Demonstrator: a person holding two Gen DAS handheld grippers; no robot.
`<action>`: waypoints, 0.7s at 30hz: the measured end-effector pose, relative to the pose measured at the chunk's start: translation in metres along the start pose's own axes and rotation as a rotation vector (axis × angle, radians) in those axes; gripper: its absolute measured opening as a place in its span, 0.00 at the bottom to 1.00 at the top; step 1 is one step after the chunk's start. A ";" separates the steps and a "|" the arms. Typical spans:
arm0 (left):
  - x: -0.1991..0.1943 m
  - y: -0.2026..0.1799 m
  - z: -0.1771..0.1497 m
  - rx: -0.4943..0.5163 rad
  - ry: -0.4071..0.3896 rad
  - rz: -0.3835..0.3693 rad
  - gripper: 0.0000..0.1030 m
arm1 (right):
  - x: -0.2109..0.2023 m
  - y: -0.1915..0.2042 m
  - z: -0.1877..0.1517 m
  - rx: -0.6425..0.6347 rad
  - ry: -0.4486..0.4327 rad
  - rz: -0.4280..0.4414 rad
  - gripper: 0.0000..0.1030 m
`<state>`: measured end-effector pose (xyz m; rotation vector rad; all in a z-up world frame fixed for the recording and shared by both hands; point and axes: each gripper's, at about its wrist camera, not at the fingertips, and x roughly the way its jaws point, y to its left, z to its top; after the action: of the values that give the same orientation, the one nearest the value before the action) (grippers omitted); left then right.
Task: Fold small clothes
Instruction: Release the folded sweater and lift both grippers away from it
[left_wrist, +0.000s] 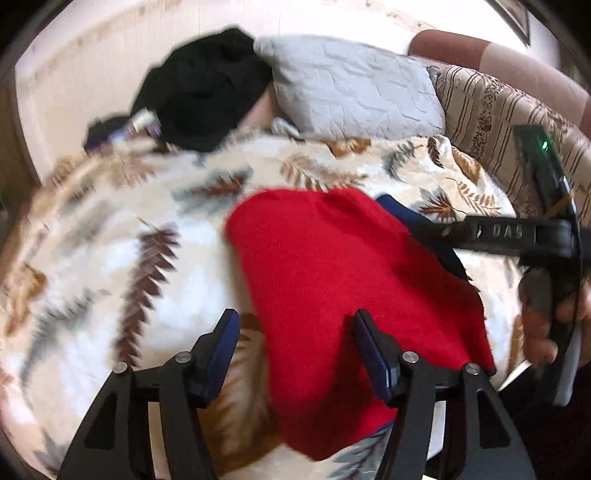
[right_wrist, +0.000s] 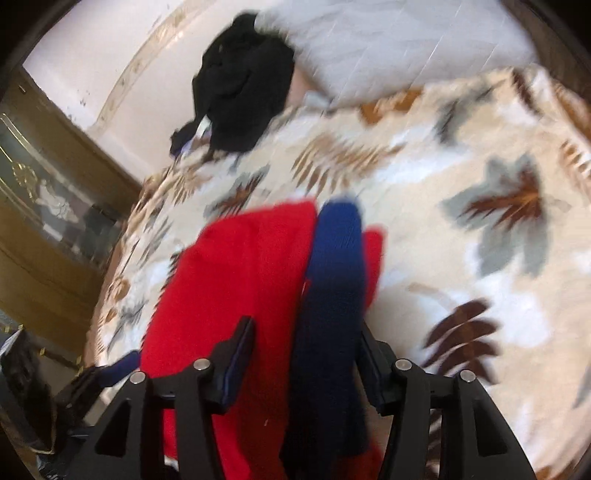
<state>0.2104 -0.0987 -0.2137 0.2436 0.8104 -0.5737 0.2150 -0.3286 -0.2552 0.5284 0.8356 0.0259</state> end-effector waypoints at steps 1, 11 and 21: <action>-0.004 -0.001 -0.001 0.018 -0.018 0.018 0.64 | -0.008 0.002 0.003 -0.016 -0.045 -0.023 0.56; 0.023 0.006 -0.003 0.054 0.013 0.125 0.74 | 0.048 0.043 -0.010 -0.180 0.090 -0.050 0.37; -0.029 -0.005 -0.017 0.025 -0.082 0.223 0.79 | -0.027 0.086 -0.030 -0.288 -0.115 -0.242 0.48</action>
<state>0.1820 -0.0846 -0.2036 0.3264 0.6870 -0.3819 0.1907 -0.2467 -0.2136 0.1540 0.7632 -0.1044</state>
